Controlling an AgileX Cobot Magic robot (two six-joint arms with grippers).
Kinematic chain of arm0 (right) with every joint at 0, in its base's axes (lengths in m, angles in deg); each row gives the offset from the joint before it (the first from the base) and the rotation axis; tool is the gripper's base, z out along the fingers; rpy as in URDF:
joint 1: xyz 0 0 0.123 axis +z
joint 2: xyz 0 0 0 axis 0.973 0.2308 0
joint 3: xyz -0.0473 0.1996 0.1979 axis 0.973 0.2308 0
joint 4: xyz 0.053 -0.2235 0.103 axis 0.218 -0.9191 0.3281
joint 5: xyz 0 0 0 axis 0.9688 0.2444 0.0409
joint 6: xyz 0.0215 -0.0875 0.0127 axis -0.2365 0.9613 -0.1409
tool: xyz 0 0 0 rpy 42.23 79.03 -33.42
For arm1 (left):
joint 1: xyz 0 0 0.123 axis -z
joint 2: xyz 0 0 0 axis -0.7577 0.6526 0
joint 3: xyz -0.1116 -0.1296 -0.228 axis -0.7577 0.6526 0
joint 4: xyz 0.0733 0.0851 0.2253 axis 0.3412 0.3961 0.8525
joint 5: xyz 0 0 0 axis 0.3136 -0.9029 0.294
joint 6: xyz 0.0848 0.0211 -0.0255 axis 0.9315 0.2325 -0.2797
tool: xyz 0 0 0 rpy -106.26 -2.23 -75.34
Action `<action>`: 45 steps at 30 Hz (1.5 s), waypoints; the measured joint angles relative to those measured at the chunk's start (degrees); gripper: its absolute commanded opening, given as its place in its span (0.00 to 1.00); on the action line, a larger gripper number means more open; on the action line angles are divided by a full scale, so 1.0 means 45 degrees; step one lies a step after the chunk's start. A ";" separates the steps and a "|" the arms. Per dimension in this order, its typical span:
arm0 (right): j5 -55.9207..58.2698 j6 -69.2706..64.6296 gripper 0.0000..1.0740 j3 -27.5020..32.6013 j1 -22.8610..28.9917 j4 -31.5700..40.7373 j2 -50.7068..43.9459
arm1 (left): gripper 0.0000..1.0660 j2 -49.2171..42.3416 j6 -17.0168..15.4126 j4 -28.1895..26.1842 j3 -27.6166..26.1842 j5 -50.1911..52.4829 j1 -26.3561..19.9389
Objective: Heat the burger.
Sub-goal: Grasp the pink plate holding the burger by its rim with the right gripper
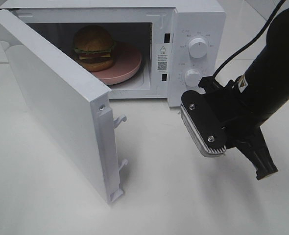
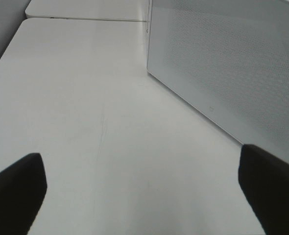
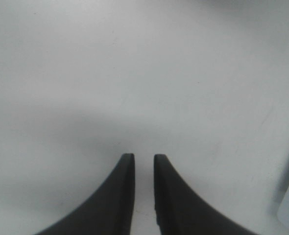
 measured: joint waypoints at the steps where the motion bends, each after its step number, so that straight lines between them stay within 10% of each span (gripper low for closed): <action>1: -0.0216 0.0000 0.36 0.0000 0.0000 -0.0013 0.0000 | 0.94 0.0000 0.0000 0.0000 0.0000 0.0000 0.0000; 11: -0.1184 -0.1031 0.85 0.0000 0.0000 -0.0153 0.0000 | 0.94 0.0000 0.0000 0.0000 0.0000 0.0000 0.0000; 45: -0.3896 -0.2865 0.79 -0.2266 0.0331 -0.2254 0.1821 | 0.94 0.0000 0.0000 0.0000 0.0000 0.0000 0.0000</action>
